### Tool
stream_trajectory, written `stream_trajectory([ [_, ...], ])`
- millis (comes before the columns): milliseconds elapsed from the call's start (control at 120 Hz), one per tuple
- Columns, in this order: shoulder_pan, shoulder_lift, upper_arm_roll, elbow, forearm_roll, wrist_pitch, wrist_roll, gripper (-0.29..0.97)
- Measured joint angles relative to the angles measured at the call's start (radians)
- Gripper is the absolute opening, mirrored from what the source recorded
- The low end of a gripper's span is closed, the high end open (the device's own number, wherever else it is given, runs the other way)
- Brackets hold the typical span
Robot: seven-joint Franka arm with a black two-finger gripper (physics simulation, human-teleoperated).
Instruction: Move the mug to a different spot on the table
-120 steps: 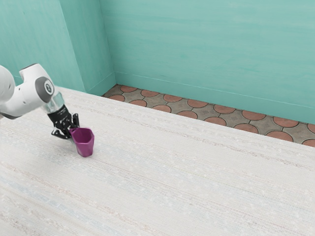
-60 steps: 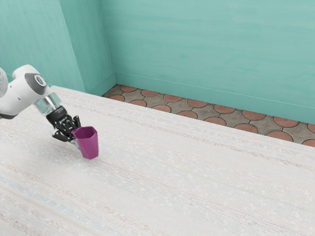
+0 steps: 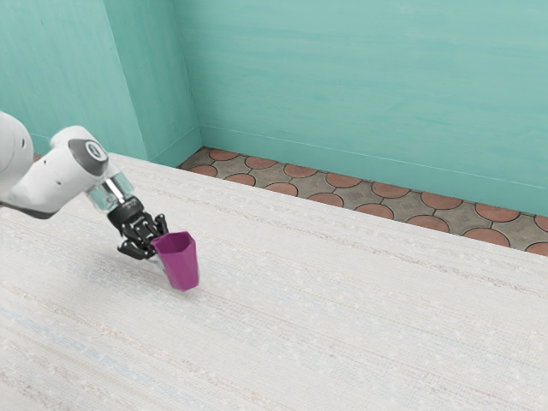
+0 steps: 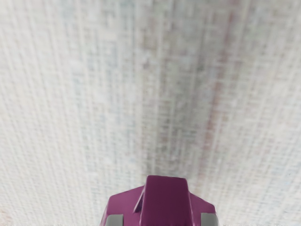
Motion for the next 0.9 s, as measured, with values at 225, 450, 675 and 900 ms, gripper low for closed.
stream_trajectory([
  [225, -0.010, 0.001, -0.015, -0.021, -0.011, 0.029, -0.005, 0.01],
  [450, -0.012, 0.003, -0.035, -0.031, -0.017, 0.060, -0.009, 0.01],
  [675, -0.010, 0.019, -0.043, -0.039, -0.018, 0.087, -0.012, 0.01],
  [900, -0.010, 0.030, -0.047, -0.039, -0.018, 0.106, -0.015, 0.01],
])
